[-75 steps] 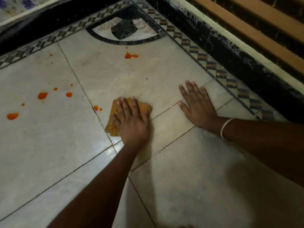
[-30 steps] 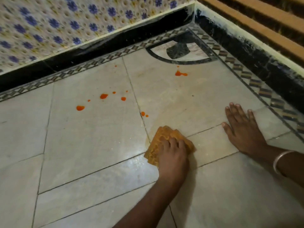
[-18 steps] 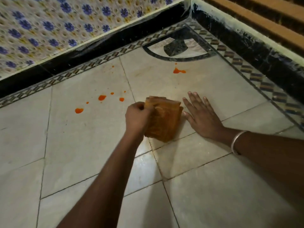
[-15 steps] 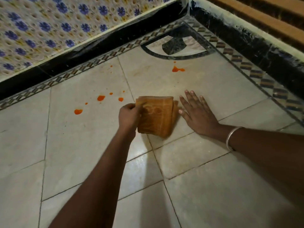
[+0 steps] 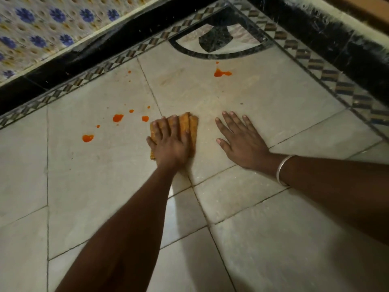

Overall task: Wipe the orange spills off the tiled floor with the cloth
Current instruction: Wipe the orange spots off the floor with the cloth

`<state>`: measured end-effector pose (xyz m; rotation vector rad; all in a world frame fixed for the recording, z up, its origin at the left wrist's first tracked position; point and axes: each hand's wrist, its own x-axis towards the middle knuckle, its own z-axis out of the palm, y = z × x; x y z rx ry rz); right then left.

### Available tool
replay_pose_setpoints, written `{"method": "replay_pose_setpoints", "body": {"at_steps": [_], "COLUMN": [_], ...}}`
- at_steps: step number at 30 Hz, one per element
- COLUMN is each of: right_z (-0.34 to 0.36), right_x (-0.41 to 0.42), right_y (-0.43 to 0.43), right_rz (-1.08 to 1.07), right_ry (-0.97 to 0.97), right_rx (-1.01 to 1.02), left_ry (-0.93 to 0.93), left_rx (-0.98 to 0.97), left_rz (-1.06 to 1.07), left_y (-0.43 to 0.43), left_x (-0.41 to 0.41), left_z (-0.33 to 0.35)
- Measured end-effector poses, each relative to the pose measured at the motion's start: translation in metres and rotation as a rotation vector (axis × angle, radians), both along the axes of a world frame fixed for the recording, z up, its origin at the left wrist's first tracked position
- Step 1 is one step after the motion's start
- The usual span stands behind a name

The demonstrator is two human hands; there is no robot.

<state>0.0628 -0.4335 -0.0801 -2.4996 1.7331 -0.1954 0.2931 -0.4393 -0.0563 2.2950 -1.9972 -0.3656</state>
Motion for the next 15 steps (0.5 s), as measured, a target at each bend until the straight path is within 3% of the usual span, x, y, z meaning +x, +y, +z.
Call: {"method": "replay_pose_setpoints", "body": {"at_steps": [5,10,13,15], "right_z": [-0.002,-0.002,-0.002,0.0], "right_x": [0.0,0.002,0.001,0.0], "right_y": [0.0,0.001,0.0,0.0], "right_rz": [-0.008,-0.004,0.004,0.004], "right_ry": [0.006,-0.016,-0.011,-0.002], "right_rx": [-0.01,-0.029,-0.027,-0.021], "left_ry": [-0.046,-0.014,-0.015,-0.036], "left_rx": [-0.028,-0.049,-0.045,-0.025], "left_rz": [0.296,0.058,-0.05,0.002], "left_y": [0.05,0.074,0.024,0.002], "left_x": [-0.014,-0.077,-0.058,-0.026], "left_z": [-0.006,-0.011,-0.006,-0.006]}}
